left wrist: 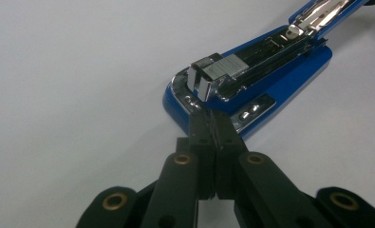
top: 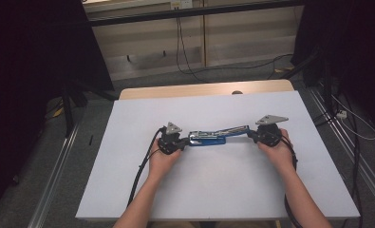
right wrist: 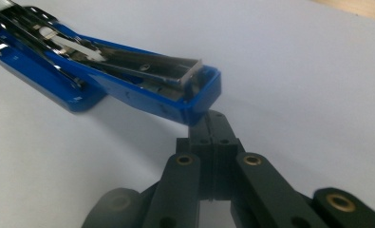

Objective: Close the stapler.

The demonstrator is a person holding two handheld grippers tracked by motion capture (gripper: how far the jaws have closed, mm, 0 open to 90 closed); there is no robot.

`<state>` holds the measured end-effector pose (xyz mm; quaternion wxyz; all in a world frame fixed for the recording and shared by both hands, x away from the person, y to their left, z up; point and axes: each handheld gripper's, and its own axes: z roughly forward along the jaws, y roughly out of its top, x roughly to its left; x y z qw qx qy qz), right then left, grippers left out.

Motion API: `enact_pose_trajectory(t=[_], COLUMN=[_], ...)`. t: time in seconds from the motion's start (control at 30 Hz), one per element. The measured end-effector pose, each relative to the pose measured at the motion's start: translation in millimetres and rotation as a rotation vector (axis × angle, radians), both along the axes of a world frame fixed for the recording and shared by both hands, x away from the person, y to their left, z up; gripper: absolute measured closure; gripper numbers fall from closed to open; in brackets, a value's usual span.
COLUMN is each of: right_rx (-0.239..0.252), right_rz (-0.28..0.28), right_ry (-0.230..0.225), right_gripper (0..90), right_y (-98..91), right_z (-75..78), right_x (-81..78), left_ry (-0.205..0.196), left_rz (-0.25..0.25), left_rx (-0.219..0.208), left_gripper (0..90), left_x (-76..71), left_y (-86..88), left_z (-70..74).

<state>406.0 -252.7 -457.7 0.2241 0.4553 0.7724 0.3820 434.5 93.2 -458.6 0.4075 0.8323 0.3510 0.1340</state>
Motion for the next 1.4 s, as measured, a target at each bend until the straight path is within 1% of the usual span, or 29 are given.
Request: enact_pose_trajectory(t=[0.07, 0.13, 0.2, 0.23, 0.3, 0.37, 0.4, 0.47, 0.5, 0.53, 0.57, 0.6, 0.63, 0.67, 0.7, 0.73, 0.77, 0.8, 0.83, 0.9, 0.93, 0.97, 1.07, 1.1, 1.17, 1.23, 1.37, 1.4], right_rx=[0.010, 0.023, 0.025, 0.029, 0.036, 0.043, 0.048, 0.052, 0.051, 0.051, 0.053, 0.057, 0.055, 0.061, 0.068, 0.079, 0.091, 0.095, 0.101, 0.111, 0.118, 0.126, 0.116, 0.115, 0.116, 0.126, 0.126, 0.124], right_rz=[0.025, 0.044, 0.053, 0.055, 0.061, 0.066, 0.068, 0.079, 0.079, 0.079, 0.080, 0.079, 0.080, 0.074, 0.076, 0.075, 0.073, 0.073, 0.071, 0.068, 0.073, 0.074, 0.068, 0.065, 0.059, 0.054, 0.060, 0.061], right_ry=[-0.020, -0.028, -0.026, -0.026, -0.018, -0.013, -0.011, -0.013, -0.011, -0.011, -0.013, -0.012, -0.014, -0.013, -0.011, -0.012, -0.013, -0.015, -0.019, -0.015, -0.009, -0.010, -0.021, -0.027, -0.038, -0.039, -0.048, -0.050], right_gripper=[90.0, 90.0, 89.7, 89.1, 88.9, 87.7, 87.2, 85.4, 84.1, 82.8, 80.7, 77.9, 73.6, 70.3, 68.3, 64.7, 60.2, 57.8, 55.6, 49.7, 47.4, 46.0, 37.6, 35.4, 32.4, 30.9, 27.9, 27.4], right_y=[3.1, 5.4, 7.2, 7.8, 8.6, 9.6, 10.3, 12.3, 13.2, 13.7, 14.2, 14.9, 15.5, 16.4, 16.9, 17.6, 18.0, 17.9, 17.7, 16.6, 15.9, 15.5, 15.6, 15.6, 15.3, 14.6, 14.5, 14.4], right_z=[3.1, 3.9, 3.3, 2.5, 0.7, -0.4, -0.5, -1.2, -1.4, -1.7, -2.0, -2.1, -2.0, -1.7, -1.0, -0.2, 1.1, 1.7, 2.7, 3.9, 4.1, 4.4, 6.4, 7.7, 9.4, 10.8, 12.6, 12.4], right_x=[-1.0, -1.5, -1.7, -1.7, -1.9, -2.6, -2.9, -3.9, -4.6, -5.0, -5.6, -6.5, -7.4, -8.6, -9.7, -11.0, -12.6, -13.5, -14.8, -17.9, -19.4, -22.1, -28.0, -30.4, -33.6, -37.6, -46.6, -49.0], left_ry=[0.002, 0.000, 0.001, 0.008, 0.006, 0.010, 0.005, 0.011, 0.005, 0.006, 0.004, 0.001, -0.006, -0.007, -0.005, -0.009, -0.004, 0.000, 0.008, -0.001, -0.005, -0.004, 0.004, 0.001, -0.010, -0.023, -0.020, -0.022], left_rz=[-0.001, -0.003, 0.003, 0.002, 0.019, 0.012, 0.012, 0.018, 0.016, 0.015, 0.006, 0.009, 0.014, 0.020, 0.016, 0.006, 0.008, 0.015, 0.011, -0.001, -0.005, -0.004, -0.004, -0.002, -0.002, 0.004, 0.021, 0.036], left_rx=[0.001, 0.008, 0.007, 0.003, -0.008, -0.005, 0.001, -0.016, -0.011, -0.020, -0.019, -0.031, -0.031, -0.045, -0.057, -0.037, -0.040, -0.059, -0.083, -0.096, -0.110, -0.117, -0.151, -0.163, -0.155, -0.148, -0.138, -0.150], left_gripper=[89.2, 89.0, 88.3, 87.7, 86.5, 86.4, 85.8, 83.2, 81.8, 80.2, 77.7, 75.6, 72.9, 70.0, 67.4, 62.3, 57.0, 52.4, 48.8, 38.2, 30.6, 26.4, 20.8, 19.2, 18.0, 14.1, 11.9, 11.6], left_x=[0.2, 0.5, 0.6, 0.9, 0.8, 1.0, 1.1, 0.1, -0.1, -0.7, -1.2, -2.1, -2.6, -3.6, -4.6, -5.6, -6.7, -8.2, -9.9, -11.7, -12.8, -13.4, -15.3, -16.3, -18.6, -20.8, -26.5, -28.9], left_y=[0.4, 0.8, 1.2, 2.1, 2.5, 3.9, 4.6, 4.5, 5.2, 5.6, 6.7, 7.2, 8.3, 8.8, 9.4, 11.2, 12.0, 13.3, 15.9, 19.8, 22.3, 24.2, 33.1, 34.6, 39.0, 43.7, 55.5, 59.0], left_z=[0.0, 0.1, -0.4, -0.7, -1.4, -0.9, -0.8, -0.3, 0.5, 1.5, 3.0, 4.6, 6.6, 8.2, 9.8, 12.4, 13.8, 15.5, 17.9, 21.9, 24.9, 26.6, 33.3, 34.1, 35.9, 36.1, 37.0, 36.9])
